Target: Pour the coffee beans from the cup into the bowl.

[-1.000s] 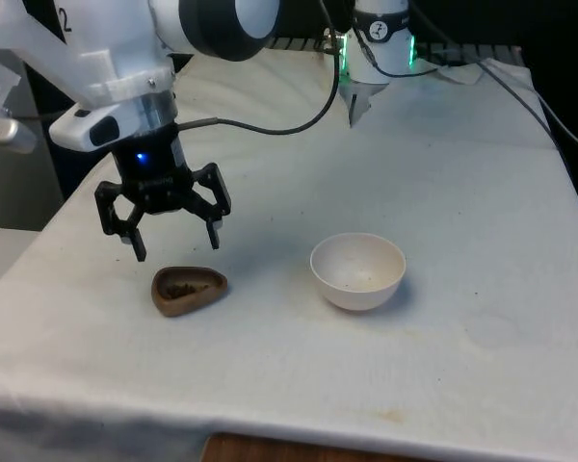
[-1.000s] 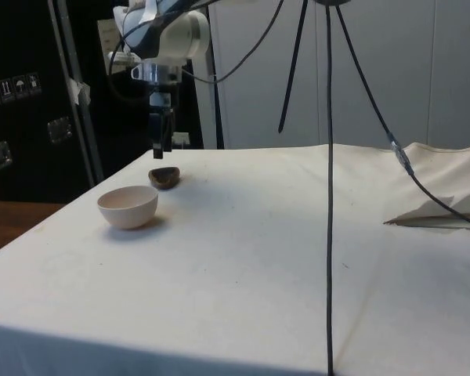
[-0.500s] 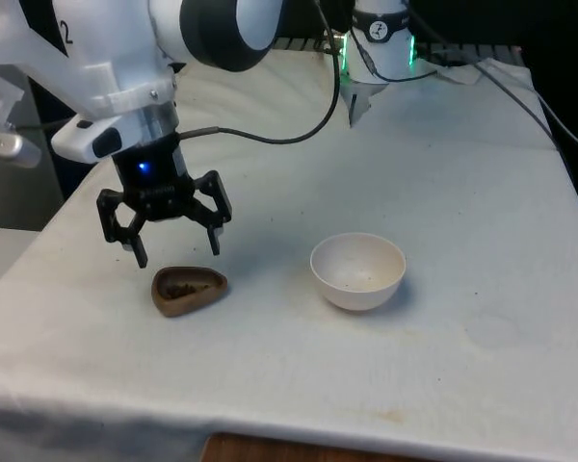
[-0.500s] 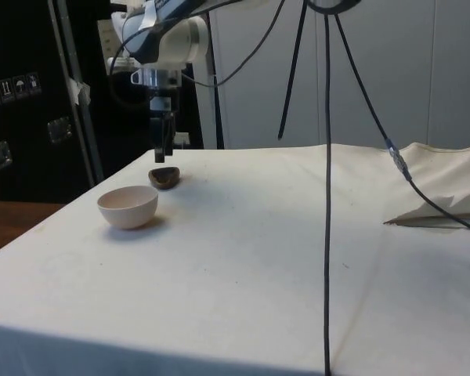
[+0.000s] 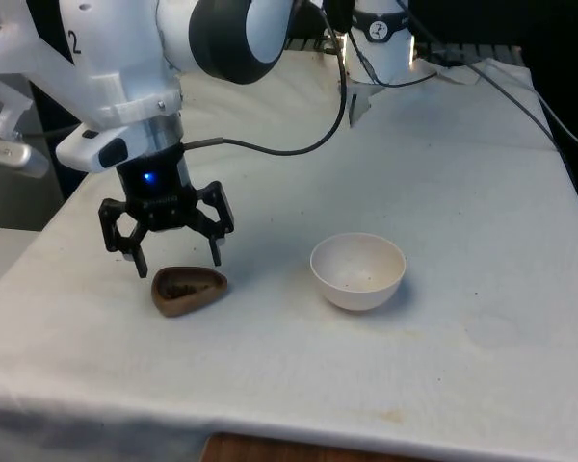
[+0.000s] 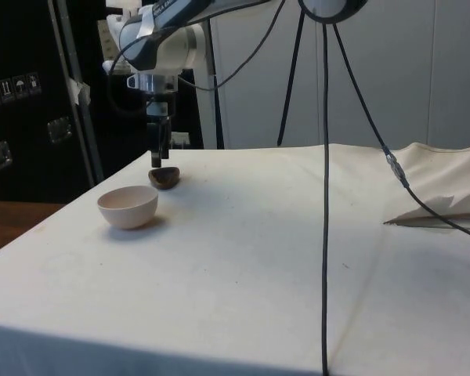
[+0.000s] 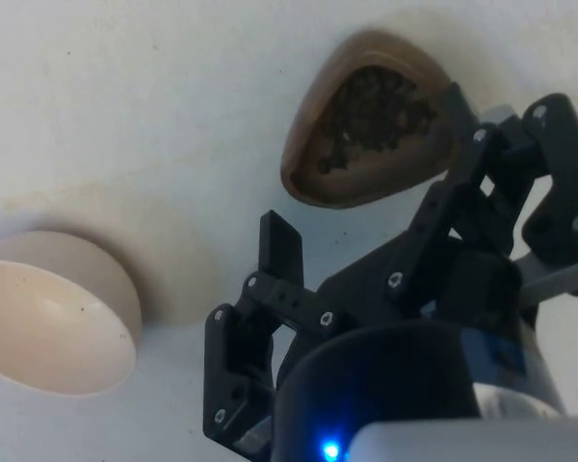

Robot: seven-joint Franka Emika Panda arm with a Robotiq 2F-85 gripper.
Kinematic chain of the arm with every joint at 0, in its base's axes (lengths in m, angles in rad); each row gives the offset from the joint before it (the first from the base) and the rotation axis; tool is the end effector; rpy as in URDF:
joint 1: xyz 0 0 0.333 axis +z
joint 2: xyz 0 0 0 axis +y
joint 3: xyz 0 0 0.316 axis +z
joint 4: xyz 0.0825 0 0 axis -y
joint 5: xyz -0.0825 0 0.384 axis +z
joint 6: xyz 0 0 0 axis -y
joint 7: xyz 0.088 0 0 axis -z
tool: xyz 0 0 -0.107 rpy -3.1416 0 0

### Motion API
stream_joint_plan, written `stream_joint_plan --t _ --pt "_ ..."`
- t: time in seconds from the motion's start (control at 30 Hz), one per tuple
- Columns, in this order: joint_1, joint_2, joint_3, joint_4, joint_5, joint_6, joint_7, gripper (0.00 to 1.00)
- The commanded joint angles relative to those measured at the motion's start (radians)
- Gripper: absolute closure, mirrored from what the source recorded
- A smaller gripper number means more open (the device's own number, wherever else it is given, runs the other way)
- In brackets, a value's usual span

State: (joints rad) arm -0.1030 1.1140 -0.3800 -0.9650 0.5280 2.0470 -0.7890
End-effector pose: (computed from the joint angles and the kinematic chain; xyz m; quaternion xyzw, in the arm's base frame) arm 0.7532 -0.2321 0.2020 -0.9883 -0.1362 -0.0499 0.0466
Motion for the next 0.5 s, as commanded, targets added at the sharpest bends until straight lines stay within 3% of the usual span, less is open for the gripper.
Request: stream_joint_plan --t 0.0,0.2,0.27,0.3,0.33,0.47 --pt "0.0 0.001 -0.002 0.0 0.0 0.001 -0.002 0.0" --pt "-0.014 0.027 -0.01 0.027 0.002 -0.013 -0.01 0.0" --pt "-0.016 0.031 -0.013 0.03 0.002 -0.012 -0.012 0.0" --pt "-0.011 0.019 -0.016 0.006 0.005 0.003 -0.018 0.0" --pt "-0.016 0.033 -0.015 0.031 0.003 -0.011 -0.013 0.0" --pt "-0.016 0.039 -0.023 0.036 0.003 -0.001 -0.014 0.0"
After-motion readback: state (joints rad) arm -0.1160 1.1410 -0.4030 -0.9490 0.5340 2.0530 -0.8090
